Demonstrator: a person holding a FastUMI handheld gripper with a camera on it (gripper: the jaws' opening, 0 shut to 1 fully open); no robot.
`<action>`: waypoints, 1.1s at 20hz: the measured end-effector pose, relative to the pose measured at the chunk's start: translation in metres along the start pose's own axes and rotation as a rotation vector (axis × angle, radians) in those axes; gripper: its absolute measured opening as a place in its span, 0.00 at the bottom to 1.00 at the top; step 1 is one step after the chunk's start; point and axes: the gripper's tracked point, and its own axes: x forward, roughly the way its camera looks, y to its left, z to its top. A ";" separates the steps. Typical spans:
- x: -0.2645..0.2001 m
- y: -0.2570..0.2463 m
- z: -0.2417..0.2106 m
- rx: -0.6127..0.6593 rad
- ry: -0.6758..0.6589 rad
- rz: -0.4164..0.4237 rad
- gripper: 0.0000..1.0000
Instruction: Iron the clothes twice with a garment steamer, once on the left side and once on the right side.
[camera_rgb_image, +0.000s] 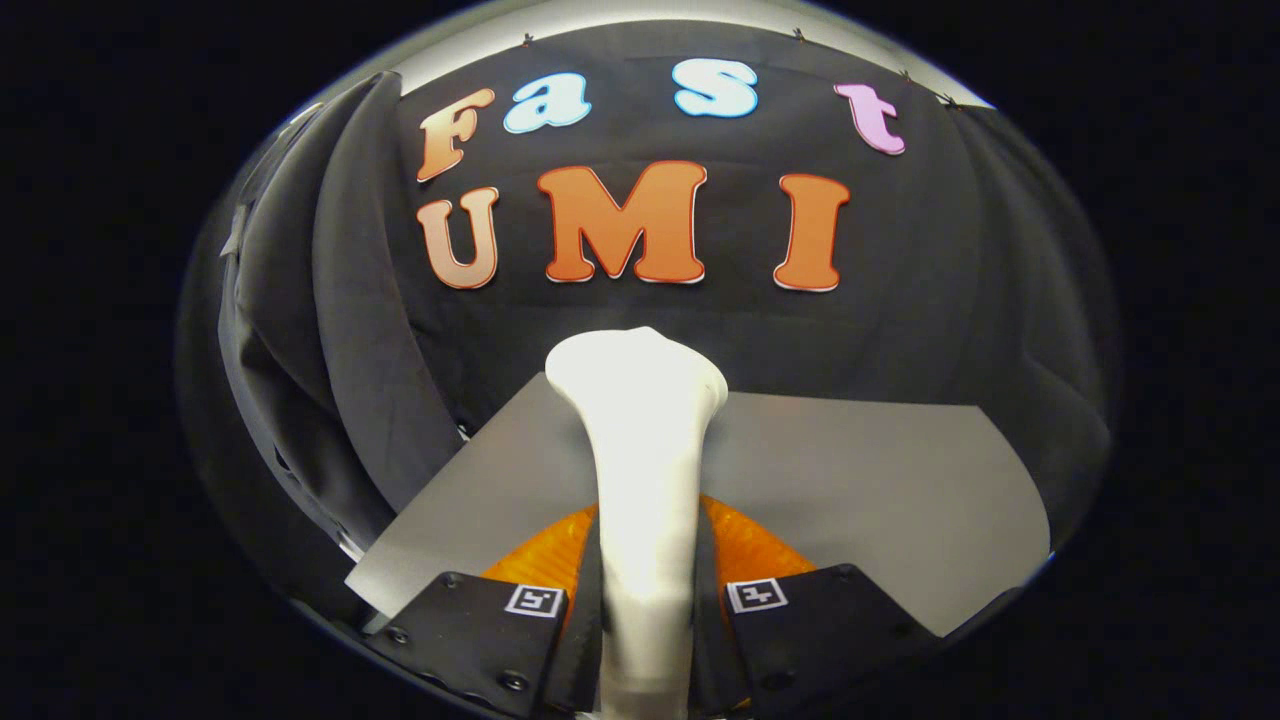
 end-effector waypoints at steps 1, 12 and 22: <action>-0.003 -0.003 0.006 -0.009 -0.036 -0.033 0.46; -0.125 0.074 0.002 0.094 -0.322 -0.214 0.45; -0.193 0.219 -0.006 0.093 -0.515 -0.286 0.45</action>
